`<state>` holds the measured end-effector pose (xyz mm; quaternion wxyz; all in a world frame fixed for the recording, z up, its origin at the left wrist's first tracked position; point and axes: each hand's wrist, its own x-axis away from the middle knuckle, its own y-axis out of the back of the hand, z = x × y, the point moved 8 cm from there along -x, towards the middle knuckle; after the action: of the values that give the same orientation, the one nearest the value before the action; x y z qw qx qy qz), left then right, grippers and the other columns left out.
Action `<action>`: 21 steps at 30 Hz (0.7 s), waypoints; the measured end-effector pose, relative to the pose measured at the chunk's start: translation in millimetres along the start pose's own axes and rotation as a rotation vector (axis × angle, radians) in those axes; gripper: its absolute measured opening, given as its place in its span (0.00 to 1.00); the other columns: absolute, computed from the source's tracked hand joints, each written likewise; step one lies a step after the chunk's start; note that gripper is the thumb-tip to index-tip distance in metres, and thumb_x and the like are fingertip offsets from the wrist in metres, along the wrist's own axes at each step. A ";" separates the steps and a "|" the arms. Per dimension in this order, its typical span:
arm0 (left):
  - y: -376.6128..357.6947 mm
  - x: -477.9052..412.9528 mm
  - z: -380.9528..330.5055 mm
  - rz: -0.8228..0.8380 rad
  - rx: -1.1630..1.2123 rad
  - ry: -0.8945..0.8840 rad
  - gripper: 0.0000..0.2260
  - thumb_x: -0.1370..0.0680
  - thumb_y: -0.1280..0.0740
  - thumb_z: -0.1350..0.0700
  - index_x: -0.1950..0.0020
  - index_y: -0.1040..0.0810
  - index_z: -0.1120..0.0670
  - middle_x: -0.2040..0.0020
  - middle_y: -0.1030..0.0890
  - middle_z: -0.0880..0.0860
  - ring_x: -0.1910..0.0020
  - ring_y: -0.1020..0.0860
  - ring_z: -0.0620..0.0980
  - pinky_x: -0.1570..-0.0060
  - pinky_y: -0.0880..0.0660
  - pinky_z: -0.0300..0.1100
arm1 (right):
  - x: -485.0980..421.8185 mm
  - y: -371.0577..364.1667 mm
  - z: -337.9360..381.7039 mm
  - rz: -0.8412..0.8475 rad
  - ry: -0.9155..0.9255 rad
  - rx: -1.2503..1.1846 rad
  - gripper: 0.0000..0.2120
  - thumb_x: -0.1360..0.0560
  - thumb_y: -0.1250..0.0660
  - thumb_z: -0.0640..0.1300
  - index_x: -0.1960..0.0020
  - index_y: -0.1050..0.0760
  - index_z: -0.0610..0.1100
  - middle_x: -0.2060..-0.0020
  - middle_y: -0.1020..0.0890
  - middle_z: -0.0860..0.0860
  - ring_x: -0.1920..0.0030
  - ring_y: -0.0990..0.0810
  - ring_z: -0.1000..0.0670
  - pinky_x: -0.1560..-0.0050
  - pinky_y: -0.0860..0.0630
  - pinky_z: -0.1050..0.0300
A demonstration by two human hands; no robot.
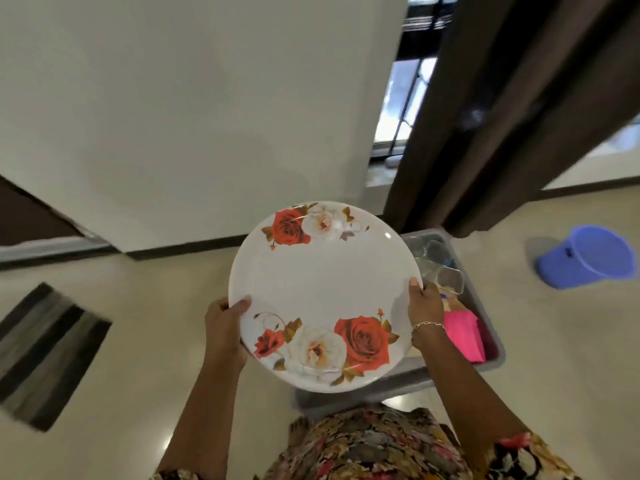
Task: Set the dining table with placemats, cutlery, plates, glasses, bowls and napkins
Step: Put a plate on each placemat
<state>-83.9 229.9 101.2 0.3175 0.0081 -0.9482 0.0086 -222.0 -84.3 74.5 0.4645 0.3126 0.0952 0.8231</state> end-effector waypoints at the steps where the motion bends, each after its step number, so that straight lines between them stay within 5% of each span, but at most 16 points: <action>1: -5.8 0.3 -12.6 0.061 -0.018 -0.015 0.08 0.24 0.35 0.65 0.46 0.27 0.66 0.57 0.20 0.59 0.62 0.21 0.56 0.75 0.23 0.39 | 13.2 10.5 1.1 -0.041 -0.004 -0.048 0.18 0.19 0.46 0.43 0.37 0.33 0.31 0.46 0.25 0.38 0.42 0.27 0.39 0.51 0.35 0.57; 10: -108.1 76.3 -42.4 0.597 -0.249 -0.031 0.07 0.24 0.34 0.63 0.46 0.25 0.59 0.57 0.20 0.57 0.59 0.21 0.58 0.55 0.23 0.51 | 135.3 149.0 -58.8 -0.517 -0.083 -0.376 0.13 0.20 0.43 0.42 0.41 0.30 0.33 0.52 0.27 0.44 0.51 0.30 0.48 0.53 0.35 0.58; 15: -174.9 165.9 8.3 0.927 -0.507 0.033 0.12 0.25 0.36 0.65 0.41 0.26 0.64 0.49 0.21 0.66 0.51 0.22 0.66 0.51 0.24 0.58 | 230.8 245.0 -122.4 -0.814 -0.123 -0.509 0.06 0.20 0.43 0.42 0.52 0.33 0.40 0.66 0.31 0.50 0.57 0.32 0.48 0.65 0.36 0.58; 17: -191.2 215.0 42.2 1.091 -0.596 0.105 0.13 0.25 0.33 0.61 0.41 0.25 0.59 0.43 0.22 0.65 0.45 0.23 0.68 0.45 0.27 0.65 | 282.6 279.6 -152.3 -0.932 -0.143 -0.525 0.07 0.20 0.43 0.42 0.56 0.33 0.40 0.66 0.30 0.49 0.59 0.31 0.48 0.68 0.36 0.60; 21: -190.8 315.1 104.9 1.278 -0.755 0.038 0.06 0.25 0.32 0.55 0.51 0.24 0.55 0.53 0.19 0.59 0.53 0.21 0.62 0.48 0.25 0.60 | 398.0 329.1 -211.9 -1.136 -0.190 -0.496 0.07 0.20 0.43 0.42 0.50 0.31 0.38 0.60 0.27 0.46 0.60 0.29 0.48 0.67 0.33 0.67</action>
<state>-394.6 33.8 209.4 0.2483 -0.6550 -0.7008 -0.1349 -730.3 91.0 224.5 0.8946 0.1677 0.0108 0.4140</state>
